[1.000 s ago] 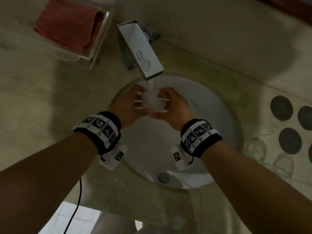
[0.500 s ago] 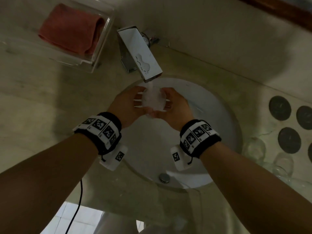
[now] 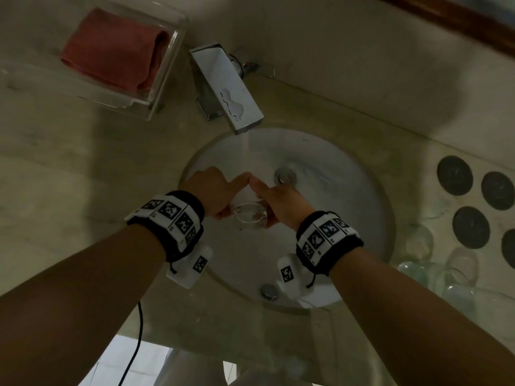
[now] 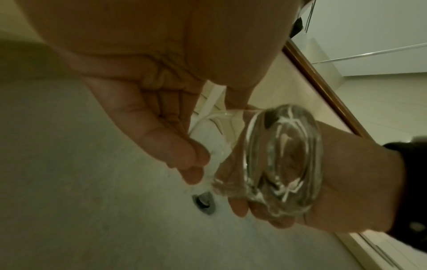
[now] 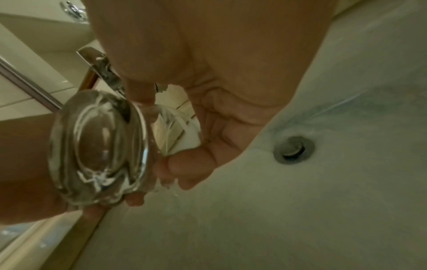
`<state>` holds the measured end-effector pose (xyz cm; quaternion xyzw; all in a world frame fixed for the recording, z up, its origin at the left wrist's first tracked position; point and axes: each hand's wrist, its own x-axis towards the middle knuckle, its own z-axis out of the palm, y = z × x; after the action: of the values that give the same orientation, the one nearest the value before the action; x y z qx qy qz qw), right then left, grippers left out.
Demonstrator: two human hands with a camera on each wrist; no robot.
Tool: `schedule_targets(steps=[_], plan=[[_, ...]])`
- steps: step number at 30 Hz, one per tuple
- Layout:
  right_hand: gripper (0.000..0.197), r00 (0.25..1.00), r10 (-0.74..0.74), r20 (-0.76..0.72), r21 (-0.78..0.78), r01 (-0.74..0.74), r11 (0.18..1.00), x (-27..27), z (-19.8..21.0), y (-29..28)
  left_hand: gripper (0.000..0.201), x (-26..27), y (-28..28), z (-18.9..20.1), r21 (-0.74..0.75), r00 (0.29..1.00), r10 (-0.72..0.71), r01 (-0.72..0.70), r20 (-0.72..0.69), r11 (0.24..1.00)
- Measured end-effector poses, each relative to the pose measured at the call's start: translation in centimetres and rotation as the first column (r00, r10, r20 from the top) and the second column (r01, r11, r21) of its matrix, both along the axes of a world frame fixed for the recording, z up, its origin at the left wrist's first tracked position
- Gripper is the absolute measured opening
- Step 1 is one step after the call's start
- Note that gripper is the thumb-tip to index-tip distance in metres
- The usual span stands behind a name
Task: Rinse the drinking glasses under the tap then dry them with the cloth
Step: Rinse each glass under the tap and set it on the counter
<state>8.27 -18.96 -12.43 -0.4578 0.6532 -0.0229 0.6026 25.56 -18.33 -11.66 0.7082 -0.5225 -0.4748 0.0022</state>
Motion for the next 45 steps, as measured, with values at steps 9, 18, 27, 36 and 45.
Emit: schedule_targets(steps=[9, 18, 27, 36, 45], plan=[[0.069, 0.997, 0.078, -0.013, -0.209, -0.079, 0.975, -0.5, 0.3, -0.6, 0.063, 0.9, -0.3, -0.6, -0.078, 0.943, 0.137, -0.168, -0.304, 0.983], [0.078, 0.998, 0.057, 0.025, -0.439, -0.040, 0.897, -0.3, 0.1, -1.5, 0.046, 0.3, -0.3, 0.5, -0.039, 0.734, 0.295, -0.401, -0.612, 0.915], [0.078, 0.998, 0.032, 0.060, -0.485, 0.001, 0.874, 0.3, 0.0, -1.5, 0.047, 0.3, -0.3, 1.0, -0.037, 0.676, 0.333, -0.470, -0.657, 0.882], [0.068, 0.999, 0.031, 0.006, -0.389, -0.027, 0.921, 0.2, 0.8, -1.7, 0.032, 0.9, -0.5, 1.0, -0.118, 0.855, 0.246, -0.332, -0.456, 0.936], [0.063, 0.998, -0.051, -0.041, -0.098, 0.046, 0.994, 0.9, 0.9, -1.4, 0.080, 0.4, -0.3, -0.3, -0.019, 0.976, 0.174, -0.178, -0.129, 0.984]])
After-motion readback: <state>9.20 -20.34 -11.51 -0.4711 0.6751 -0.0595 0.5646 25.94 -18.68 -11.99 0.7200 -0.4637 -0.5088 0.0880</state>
